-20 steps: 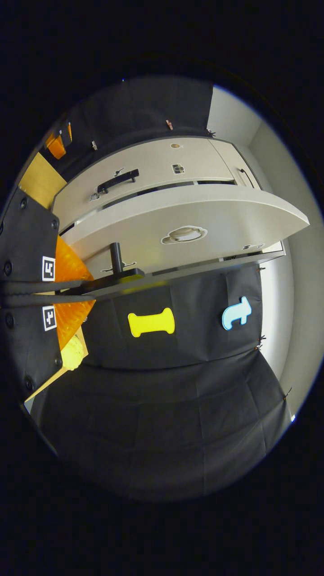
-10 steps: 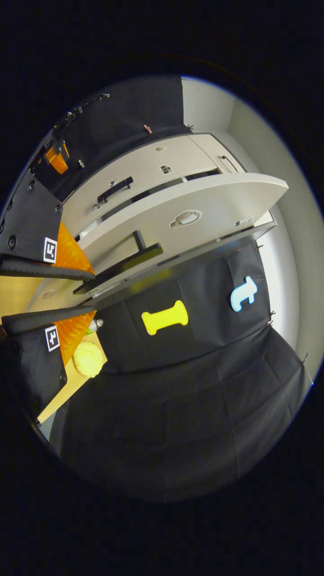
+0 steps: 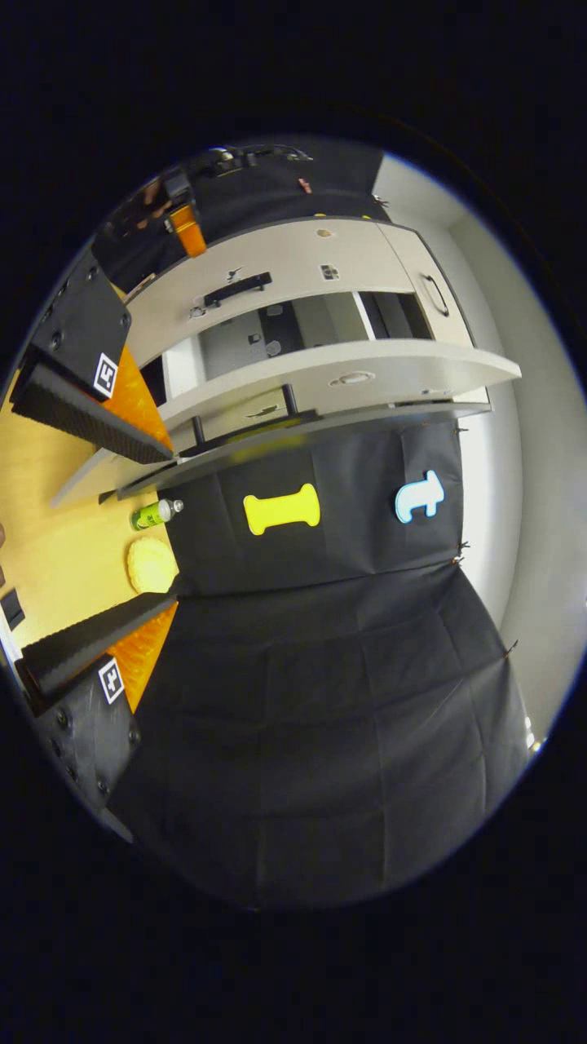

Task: Open the right door of the double-door shoe cabinet with the right hand, and open the left door with the left hand.

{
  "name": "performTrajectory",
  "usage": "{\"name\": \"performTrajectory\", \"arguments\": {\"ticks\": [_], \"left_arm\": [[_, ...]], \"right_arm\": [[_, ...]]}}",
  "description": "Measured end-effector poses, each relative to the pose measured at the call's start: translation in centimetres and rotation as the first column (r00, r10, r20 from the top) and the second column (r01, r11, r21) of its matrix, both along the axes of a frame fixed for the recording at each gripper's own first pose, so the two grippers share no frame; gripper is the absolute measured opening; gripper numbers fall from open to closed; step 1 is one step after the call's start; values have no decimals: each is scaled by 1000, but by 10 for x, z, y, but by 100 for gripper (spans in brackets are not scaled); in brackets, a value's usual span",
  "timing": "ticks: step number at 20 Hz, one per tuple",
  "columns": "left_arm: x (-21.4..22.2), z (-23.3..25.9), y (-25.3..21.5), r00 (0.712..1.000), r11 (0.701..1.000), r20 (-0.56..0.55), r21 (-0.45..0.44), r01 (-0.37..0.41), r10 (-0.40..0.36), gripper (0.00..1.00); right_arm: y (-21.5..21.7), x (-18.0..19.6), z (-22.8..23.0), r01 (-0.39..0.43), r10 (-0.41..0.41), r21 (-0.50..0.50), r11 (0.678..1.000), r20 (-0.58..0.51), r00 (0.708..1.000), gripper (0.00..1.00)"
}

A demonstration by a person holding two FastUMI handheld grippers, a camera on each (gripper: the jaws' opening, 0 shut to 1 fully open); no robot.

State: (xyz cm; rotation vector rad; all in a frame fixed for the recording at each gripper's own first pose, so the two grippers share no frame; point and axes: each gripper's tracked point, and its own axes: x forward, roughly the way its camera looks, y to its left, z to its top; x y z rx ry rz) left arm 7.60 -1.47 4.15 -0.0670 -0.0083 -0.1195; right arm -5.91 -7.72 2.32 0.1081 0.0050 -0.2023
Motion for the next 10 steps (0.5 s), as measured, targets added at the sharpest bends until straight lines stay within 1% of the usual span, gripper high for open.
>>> {"name": "performTrajectory", "arguments": {"ticks": [1, 4, 5, 6, 8, 9, 10], "left_arm": [[8, 8, -1, 1000, 1000, 10, -1, 1, -1, 95], [32, 25, -6, 1000, 1000, 26, 0, -3, 3, 95], [39, 29, -9, 1000, 1000, 30, -8, 6, -6, 95], [47, 35, -13, 999, 1000, 40, -11, 12, -11, 95], [64, 41, -14, 998, 1000, 59, -5, -9, 9, 95], [72, 43, -14, 998, 1000, 63, -12, -29, 30, 95], [81, 43, -19, 997, 999, 64, -22, -30, 31, 95]], "right_arm": [[6, -4, -1, -1, 2, -16, 1000, 11, 1000, 98], [22, -9, -9, -26, 27, -36, 999, 11, 1000, 98], [27, -6, -10, -33, 33, -33, 999, 9, 999, 100], [31, -7, -13, -42, 42, -22, 999, 7, 999, 98], [39, -5, -18, -64, 64, 5, 998, 4, 998, 98], [40, -5, -24, -68, 68, 15, 998, -7, 998, 98], [41, -5, -29, -72, 73, 24, 997, -20, 997, 98]]}}
